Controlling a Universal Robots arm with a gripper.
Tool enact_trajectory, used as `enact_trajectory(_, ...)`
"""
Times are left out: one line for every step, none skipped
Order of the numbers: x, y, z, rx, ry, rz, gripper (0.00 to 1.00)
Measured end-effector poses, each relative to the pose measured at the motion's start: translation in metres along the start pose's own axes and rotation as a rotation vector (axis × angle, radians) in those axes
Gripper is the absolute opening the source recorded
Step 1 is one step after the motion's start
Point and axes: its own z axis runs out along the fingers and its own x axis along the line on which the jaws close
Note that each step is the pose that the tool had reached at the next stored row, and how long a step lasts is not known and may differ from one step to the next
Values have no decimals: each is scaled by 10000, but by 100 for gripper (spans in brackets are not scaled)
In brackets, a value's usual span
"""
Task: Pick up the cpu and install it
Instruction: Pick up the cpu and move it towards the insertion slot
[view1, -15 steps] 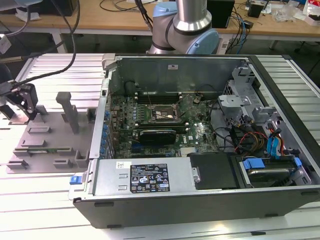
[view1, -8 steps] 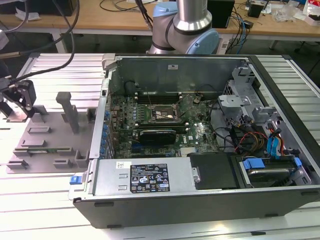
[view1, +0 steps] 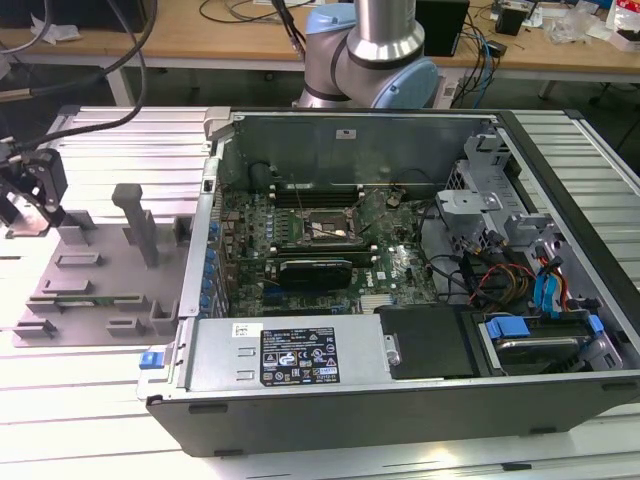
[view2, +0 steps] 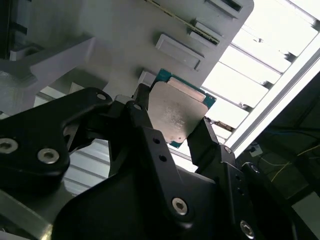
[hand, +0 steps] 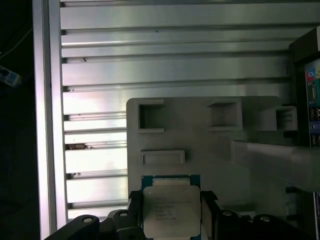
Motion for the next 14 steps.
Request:
enact_trajectory(0, 0, -8, 0, 1, -1, 55)
enact_trajectory(-1, 1, -15, 0, 1, -1, 55)
enact_trajectory(-1, 1, -25, 0, 0, -1, 55)
enact_trajectory(-2, 2, -37, 0, 0, 0, 55)
enact_trajectory(-2, 2, -48, 0, 0, 0, 55)
enact_trajectory(-4, 4, -77, 0, 0, -1, 55)
enact_trajectory(-4, 4, -93, 1, 1, 0, 55)
enact_trajectory(-5, 5, -116, 0, 0, 0, 55)
enact_trajectory(-6, 6, -132, 0, 0, -1, 55)
enact_trajectory(-7, 7, -149, 0, 0, 0, 55)
enact_trajectory(-8, 7, -166, 0, 1, -1, 55)
enact_trajectory(-9, 9, -195, 0, 1, 0, 55)
enact_trajectory(-10, 10, -222, 0, 1, 0, 55)
enact_trajectory(-11, 11, -240, 0, 1, 0, 55)
